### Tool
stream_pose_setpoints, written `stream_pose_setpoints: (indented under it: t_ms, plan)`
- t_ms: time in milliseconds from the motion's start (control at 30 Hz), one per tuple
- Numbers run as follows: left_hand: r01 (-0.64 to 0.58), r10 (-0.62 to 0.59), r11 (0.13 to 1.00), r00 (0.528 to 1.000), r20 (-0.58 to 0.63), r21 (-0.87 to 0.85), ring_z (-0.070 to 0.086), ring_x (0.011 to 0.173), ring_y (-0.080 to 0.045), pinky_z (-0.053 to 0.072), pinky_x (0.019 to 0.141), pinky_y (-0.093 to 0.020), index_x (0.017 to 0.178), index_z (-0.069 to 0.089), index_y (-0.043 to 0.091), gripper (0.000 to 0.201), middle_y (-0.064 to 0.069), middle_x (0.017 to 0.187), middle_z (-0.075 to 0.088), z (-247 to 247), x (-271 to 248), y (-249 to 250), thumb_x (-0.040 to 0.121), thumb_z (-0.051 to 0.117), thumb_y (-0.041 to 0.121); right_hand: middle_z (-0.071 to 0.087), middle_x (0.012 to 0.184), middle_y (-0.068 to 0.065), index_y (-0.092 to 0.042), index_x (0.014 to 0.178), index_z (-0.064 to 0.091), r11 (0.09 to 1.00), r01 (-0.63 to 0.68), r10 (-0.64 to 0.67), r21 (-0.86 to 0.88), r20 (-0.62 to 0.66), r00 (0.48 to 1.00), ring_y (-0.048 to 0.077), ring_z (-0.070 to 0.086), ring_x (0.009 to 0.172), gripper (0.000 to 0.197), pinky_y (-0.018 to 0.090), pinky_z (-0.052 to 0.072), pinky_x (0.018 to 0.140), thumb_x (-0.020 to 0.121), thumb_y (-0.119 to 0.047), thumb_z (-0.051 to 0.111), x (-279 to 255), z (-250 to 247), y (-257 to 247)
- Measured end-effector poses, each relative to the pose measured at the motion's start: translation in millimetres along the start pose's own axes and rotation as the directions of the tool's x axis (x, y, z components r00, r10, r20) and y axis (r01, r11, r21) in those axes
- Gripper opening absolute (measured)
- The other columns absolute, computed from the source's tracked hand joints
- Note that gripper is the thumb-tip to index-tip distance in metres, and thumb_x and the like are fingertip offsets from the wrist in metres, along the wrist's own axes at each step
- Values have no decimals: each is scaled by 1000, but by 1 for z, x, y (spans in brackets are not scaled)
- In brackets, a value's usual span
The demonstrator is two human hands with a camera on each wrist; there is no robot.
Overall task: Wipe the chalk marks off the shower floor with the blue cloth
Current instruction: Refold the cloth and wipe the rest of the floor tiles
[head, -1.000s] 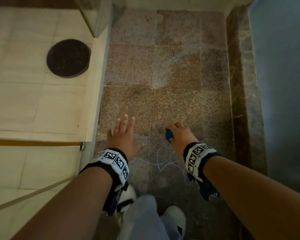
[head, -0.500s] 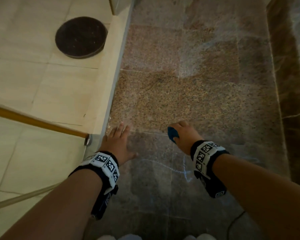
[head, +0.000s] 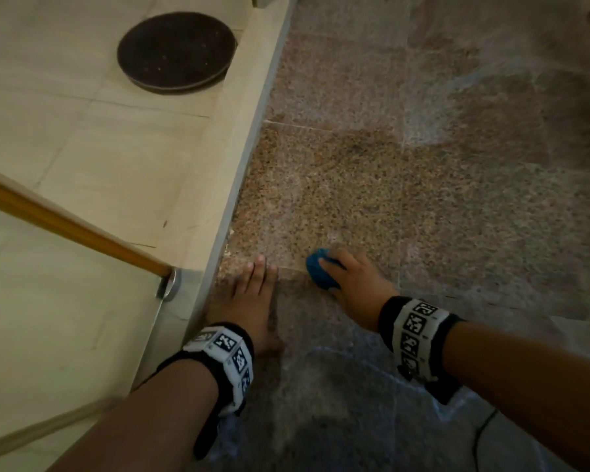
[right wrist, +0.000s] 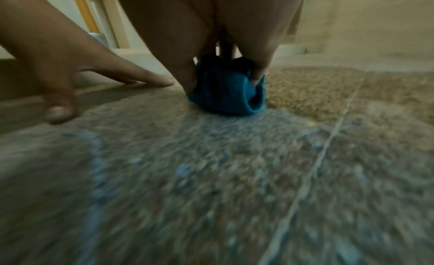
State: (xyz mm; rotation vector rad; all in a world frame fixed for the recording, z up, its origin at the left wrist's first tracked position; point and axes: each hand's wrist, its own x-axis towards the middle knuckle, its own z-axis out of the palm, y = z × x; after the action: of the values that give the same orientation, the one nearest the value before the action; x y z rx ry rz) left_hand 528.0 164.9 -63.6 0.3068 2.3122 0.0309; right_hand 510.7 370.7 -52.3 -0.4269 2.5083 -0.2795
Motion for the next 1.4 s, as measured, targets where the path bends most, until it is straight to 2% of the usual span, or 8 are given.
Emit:
stream_pose_setpoints:
  t_ms: [133,233,367,633,867,1033,1233,1400]
  plan:
    - [10,-10,1000,1000,-20,-12,-26,144,-26,-4,120,-44,148,-27,17,134,-4,153,-36,-1,0,1,71,72,63,9,155,-5,-20,149,19,989,77,-77,-126,8,997,26,14,137,53,37,19,115,101,-33,36,-8,10,-7]
    - [6,-7,1000,999,-37,-17,-26,144,-25,-5,120,-43,148,-27,17,136,-4,153,-36,-2,1,-2,69,74,63,26,149,4,-23,144,35,980,131,-145,-152,-84,986,31,30,130,46,39,30,110,98,-23,43,15,1,10]
    - [-1,0,1000,999,-46,-18,-24,145,-24,-4,120,-43,149,-26,18,138,-3,154,-34,1,-3,-1,67,74,65,27,148,8,-22,141,38,978,-70,45,-197,-131,990,32,27,130,41,40,29,108,101,-23,35,30,-23,14]
    - [40,-45,997,995,-84,-67,-20,146,-25,-3,121,-43,150,-21,14,124,-6,157,-28,11,-22,0,77,65,64,33,141,5,-27,137,44,940,272,-289,-208,-56,956,32,34,119,42,42,36,102,96,-22,48,21,18,-37]
    - [75,-94,985,988,-119,-155,-22,146,-24,-5,121,-42,149,-24,13,137,-6,157,-29,27,-19,-13,68,72,67,28,140,11,-16,139,38,970,-5,-32,-243,-149,988,37,32,118,44,43,37,97,95,-12,43,43,-4,-46]
    - [66,-94,982,983,-159,-176,-22,146,-22,-9,118,-40,149,-24,13,137,-5,158,-27,32,-18,-15,68,72,67,27,141,8,-24,144,31,897,316,-352,-310,-68,934,35,31,119,53,44,32,97,94,-10,41,32,12,-66]
    - [59,-88,984,982,-167,-170,-20,146,-22,-5,121,-41,150,-22,14,137,-4,158,-25,30,-18,-16,67,75,64,29,139,10,-21,141,34,964,55,-106,-261,-186,977,35,33,117,47,43,34,96,95,-13,42,60,-5,-63]
    - [61,-95,981,978,-185,-183,-18,147,-22,-5,121,-40,151,-19,13,136,-5,159,-22,32,-18,-16,67,75,64,32,135,6,-17,143,33,935,269,-302,-229,-122,946,32,37,111,51,39,37,95,93,-9,41,38,21,-78]
